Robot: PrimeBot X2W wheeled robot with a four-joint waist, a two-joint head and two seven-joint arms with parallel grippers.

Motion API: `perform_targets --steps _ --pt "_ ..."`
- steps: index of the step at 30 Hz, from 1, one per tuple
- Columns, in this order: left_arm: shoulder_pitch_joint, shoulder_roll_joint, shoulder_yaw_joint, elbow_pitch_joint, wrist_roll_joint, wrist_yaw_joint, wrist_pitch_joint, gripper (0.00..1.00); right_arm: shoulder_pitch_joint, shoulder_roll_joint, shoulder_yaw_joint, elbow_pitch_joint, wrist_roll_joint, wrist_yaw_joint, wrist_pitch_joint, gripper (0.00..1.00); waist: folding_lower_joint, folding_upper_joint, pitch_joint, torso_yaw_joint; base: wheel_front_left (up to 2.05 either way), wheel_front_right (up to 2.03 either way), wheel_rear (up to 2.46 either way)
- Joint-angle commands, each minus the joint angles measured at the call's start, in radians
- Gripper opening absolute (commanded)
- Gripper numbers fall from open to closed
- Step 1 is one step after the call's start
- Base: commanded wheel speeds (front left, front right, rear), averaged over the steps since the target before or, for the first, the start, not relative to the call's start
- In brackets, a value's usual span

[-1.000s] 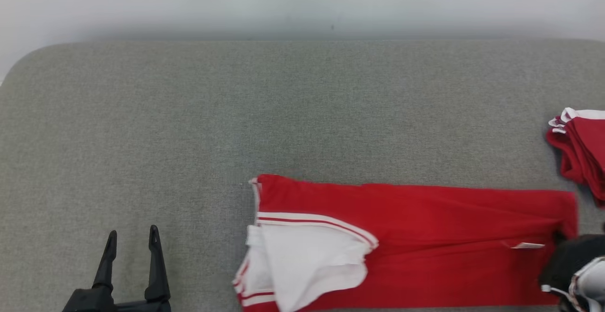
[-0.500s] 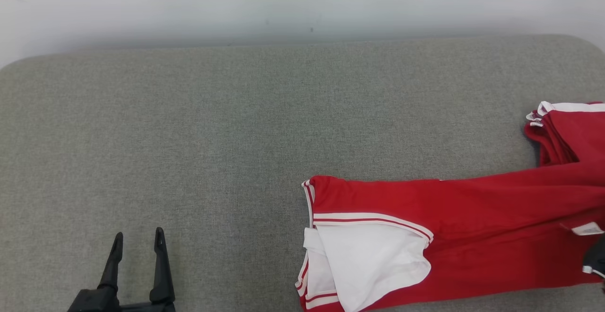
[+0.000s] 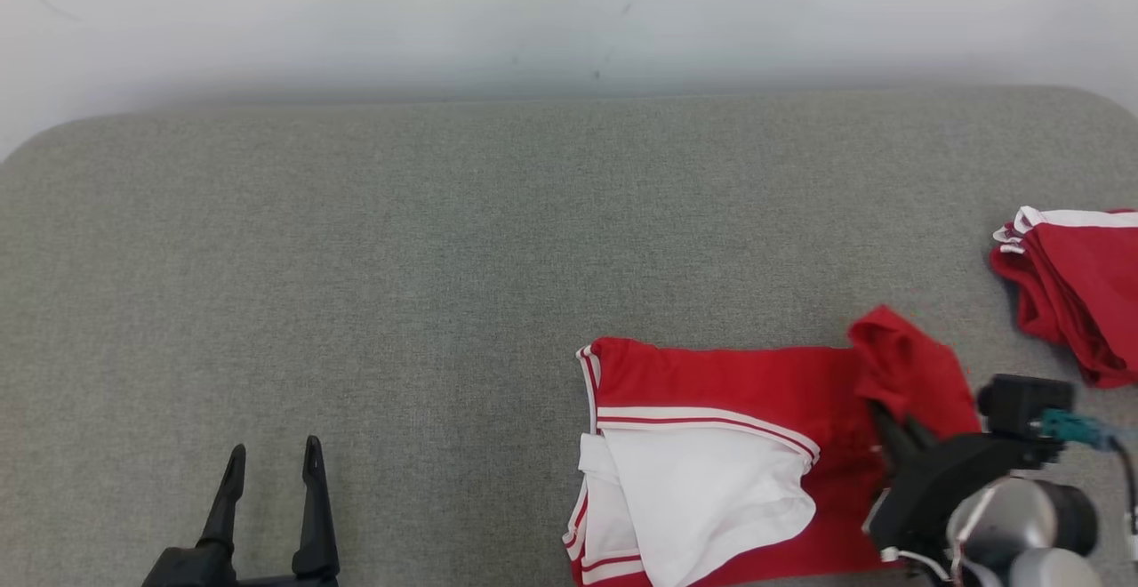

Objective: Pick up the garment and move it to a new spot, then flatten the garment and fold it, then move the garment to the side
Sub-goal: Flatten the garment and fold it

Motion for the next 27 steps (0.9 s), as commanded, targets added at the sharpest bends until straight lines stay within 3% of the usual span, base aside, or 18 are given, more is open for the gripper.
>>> perform_targets --steps 1,9,21,22,23,27 --pt "0.009 -0.002 0.001 0.003 0.000 0.000 -0.003 1.00 0.000 0.003 0.028 0.007 0.018 -0.003 -0.013 0.00 0.0000 0.0000 -0.003 0.002 0.00 0.00 0.00" --pt "0.012 -0.002 -0.008 0.009 0.001 -0.006 -0.003 1.00 -0.047 0.003 0.286 0.105 0.068 -0.003 -0.060 0.00 0.0000 0.0000 -0.014 0.021 0.00 0.00 0.00" --pt "0.009 -0.003 -0.016 0.008 -0.014 0.004 -0.003 1.00 -0.158 0.003 0.438 0.282 0.153 -0.002 -0.140 0.00 0.0000 0.0000 -0.004 0.055 0.00 0.00 0.00" --pt "0.008 -0.003 -0.018 0.009 -0.017 0.005 -0.003 1.00 -0.164 0.003 0.445 0.290 0.157 -0.002 -0.141 0.45 0.0000 0.0000 -0.002 0.058 0.00 0.00 0.00" --pt "0.006 -0.003 -0.020 0.009 -0.020 0.006 -0.003 1.00 -0.167 0.003 0.451 0.299 0.168 -0.002 -0.138 1.00 0.0000 0.0000 -0.002 0.059 0.00 0.00 0.00" --pt "0.002 -0.003 -0.024 0.010 -0.025 0.010 -0.003 1.00 -0.175 0.004 0.478 0.284 0.226 -0.002 -0.141 1.00 0.0000 0.0000 0.001 0.061 0.00 0.00 0.00"
